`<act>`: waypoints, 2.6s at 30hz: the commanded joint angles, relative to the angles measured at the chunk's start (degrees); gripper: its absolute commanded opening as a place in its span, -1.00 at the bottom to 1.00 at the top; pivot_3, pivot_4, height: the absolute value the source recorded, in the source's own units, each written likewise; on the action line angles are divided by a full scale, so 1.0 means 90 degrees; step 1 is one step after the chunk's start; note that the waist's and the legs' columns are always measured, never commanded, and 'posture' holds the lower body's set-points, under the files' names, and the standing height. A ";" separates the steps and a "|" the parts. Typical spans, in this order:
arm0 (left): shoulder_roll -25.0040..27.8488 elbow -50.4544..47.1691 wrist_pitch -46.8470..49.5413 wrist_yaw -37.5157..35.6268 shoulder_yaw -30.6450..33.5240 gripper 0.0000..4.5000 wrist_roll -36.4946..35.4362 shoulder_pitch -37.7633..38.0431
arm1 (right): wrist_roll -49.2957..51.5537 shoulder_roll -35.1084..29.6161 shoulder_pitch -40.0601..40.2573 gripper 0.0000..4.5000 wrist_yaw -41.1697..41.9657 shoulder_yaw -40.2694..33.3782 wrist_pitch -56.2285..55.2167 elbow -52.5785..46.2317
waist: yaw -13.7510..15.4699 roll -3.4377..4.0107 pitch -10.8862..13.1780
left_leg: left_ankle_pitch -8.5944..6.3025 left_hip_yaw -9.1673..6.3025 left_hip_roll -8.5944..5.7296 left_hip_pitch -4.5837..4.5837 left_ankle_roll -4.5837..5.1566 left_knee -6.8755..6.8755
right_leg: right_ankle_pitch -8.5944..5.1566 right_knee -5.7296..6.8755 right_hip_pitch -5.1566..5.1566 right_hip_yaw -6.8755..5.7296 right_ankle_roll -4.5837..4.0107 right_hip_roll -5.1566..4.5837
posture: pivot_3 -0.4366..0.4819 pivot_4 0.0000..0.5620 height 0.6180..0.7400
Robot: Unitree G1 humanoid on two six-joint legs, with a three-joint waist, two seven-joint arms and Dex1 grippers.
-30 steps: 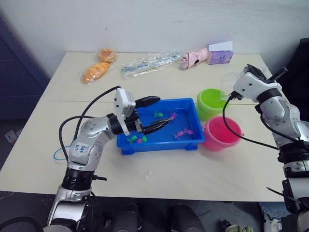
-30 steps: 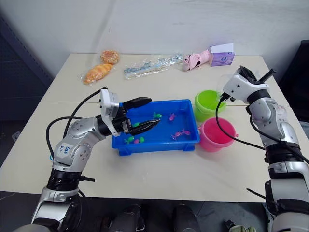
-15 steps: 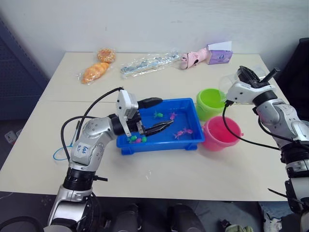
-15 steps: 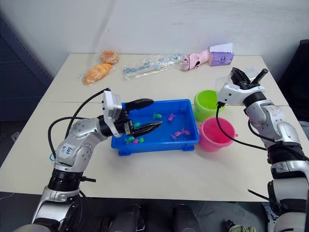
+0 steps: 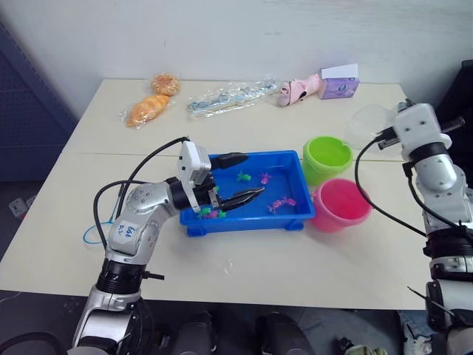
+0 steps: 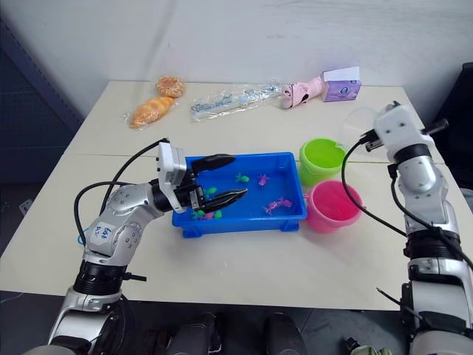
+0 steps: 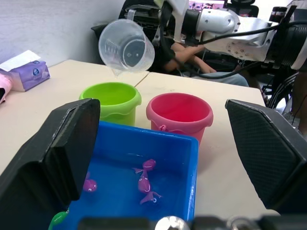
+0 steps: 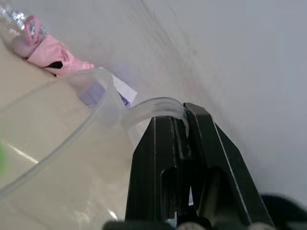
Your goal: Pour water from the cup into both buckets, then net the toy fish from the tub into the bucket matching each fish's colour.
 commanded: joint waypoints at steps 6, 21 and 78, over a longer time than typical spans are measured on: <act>0.0342 -0.0087 -0.0258 -0.0689 0.0089 1.00 -0.0183 0.0003 | 0.2737 0.0333 0.1583 -0.99 -0.0004 -0.2298 0.2639 -0.2586 | 0.0099 0.0001 0.0000 | -0.0003 -0.0007 0.0000 -0.0008 0.0006 -0.0002 | 0.0002 0.0000 0.0001 -0.0006 0.0003 -0.0001 | -0.05 -0.47 1.00; 0.0345 -0.0194 -0.0170 -0.1078 -0.0026 1.00 -0.0266 -0.0070 | 0.2027 0.2480 0.2488 -0.99 -0.2402 -0.2695 0.1859 -0.2972 | 0.0035 0.0005 0.0002 | 0.0002 0.0011 -0.0001 0.0005 -0.0002 -0.0008 | 0.0001 0.0002 -0.0012 0.0019 0.0003 0.0001 | -0.05 -0.47 1.00; 0.1729 0.2102 -0.1541 0.0616 0.5962 1.00 0.0036 0.5892 | 0.4557 0.0353 0.6103 0.98 0.4604 -0.0367 0.0683 -0.7685 | -0.0014 -0.0095 -0.0017 | -0.0043 -0.0003 0.0003 0.0027 0.0048 -0.0099 | -0.0003 -0.0096 0.0001 0.0011 -0.0006 -0.0023 | -0.05 -0.47 1.00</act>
